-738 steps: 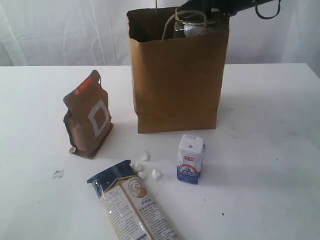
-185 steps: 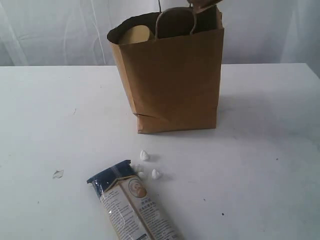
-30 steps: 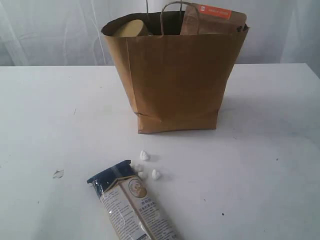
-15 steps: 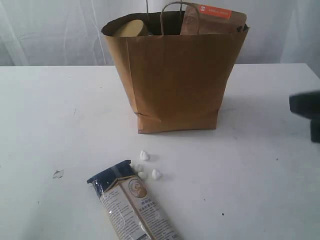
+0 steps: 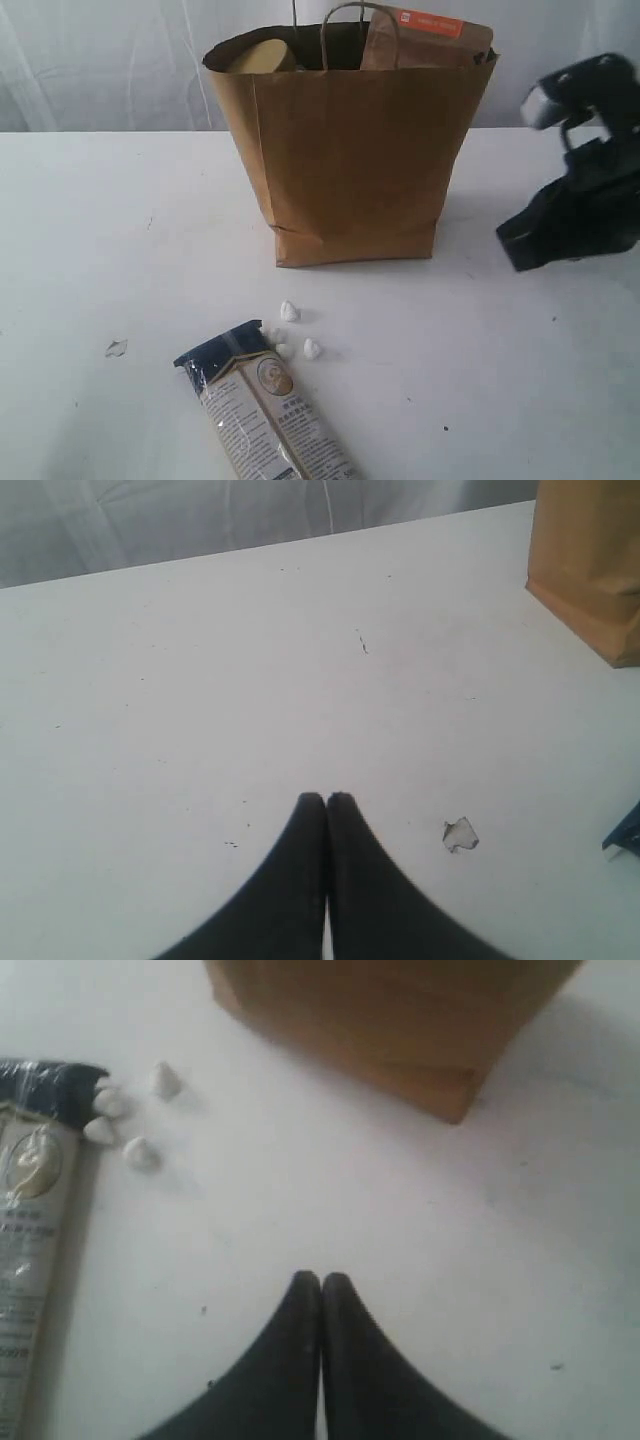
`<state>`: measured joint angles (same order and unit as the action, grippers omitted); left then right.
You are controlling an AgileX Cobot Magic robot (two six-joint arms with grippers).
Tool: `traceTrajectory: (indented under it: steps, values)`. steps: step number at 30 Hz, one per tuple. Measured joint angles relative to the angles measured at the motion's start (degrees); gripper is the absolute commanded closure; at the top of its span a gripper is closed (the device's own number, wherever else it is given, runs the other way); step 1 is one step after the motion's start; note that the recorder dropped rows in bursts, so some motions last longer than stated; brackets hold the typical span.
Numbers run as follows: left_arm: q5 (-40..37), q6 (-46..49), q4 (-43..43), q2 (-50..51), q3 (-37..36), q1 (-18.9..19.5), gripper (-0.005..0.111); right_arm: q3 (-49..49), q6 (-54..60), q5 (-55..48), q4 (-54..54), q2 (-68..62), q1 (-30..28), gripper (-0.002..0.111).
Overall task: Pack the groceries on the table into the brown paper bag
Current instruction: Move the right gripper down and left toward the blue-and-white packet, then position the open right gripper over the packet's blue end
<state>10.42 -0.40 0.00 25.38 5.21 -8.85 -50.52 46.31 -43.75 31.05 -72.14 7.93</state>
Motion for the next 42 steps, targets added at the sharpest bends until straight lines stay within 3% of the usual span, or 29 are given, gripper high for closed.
traceTrajectory:
  steps: [6,12,19,22,28,30,33,42]
  values:
    - [-0.1,0.4,0.0,0.0,0.0,0.0,0.107,-0.1,-18.1,-0.8,-15.4,-5.4,17.0,0.108]
    - [-0.1,0.4,0.0,0.0,0.0,0.0,0.107,-2.2,-22.7,0.7,-18.1,-9.3,32.9,0.108]
    - [-0.1,0.4,0.0,0.0,0.0,0.0,0.107,-8.6,-25.6,6.6,-18.3,-16.3,38.6,0.107]
    - [-0.1,0.4,0.0,0.0,0.0,0.0,0.107,-10.0,-25.7,9.3,-18.3,-19.5,39.2,0.093]
    - [-0.1,0.4,0.0,0.0,0.0,0.0,0.107,-10.5,-24.9,9.9,-17.9,-25.3,39.6,0.026]
    - [-0.1,0.4,0.0,0.0,0.0,0.0,0.107,-10.5,-24.9,9.5,-17.9,-27.1,39.6,0.012]
    - [-0.1,0.4,0.0,0.0,0.0,0.0,0.107,-10.5,-24.9,9.3,-16.9,-28.9,39.6,0.004]
    - [-0.1,0.4,0.0,0.0,0.0,0.0,0.107,-16.8,-24.8,11.0,-7.6,-30.1,40.8,0.004]
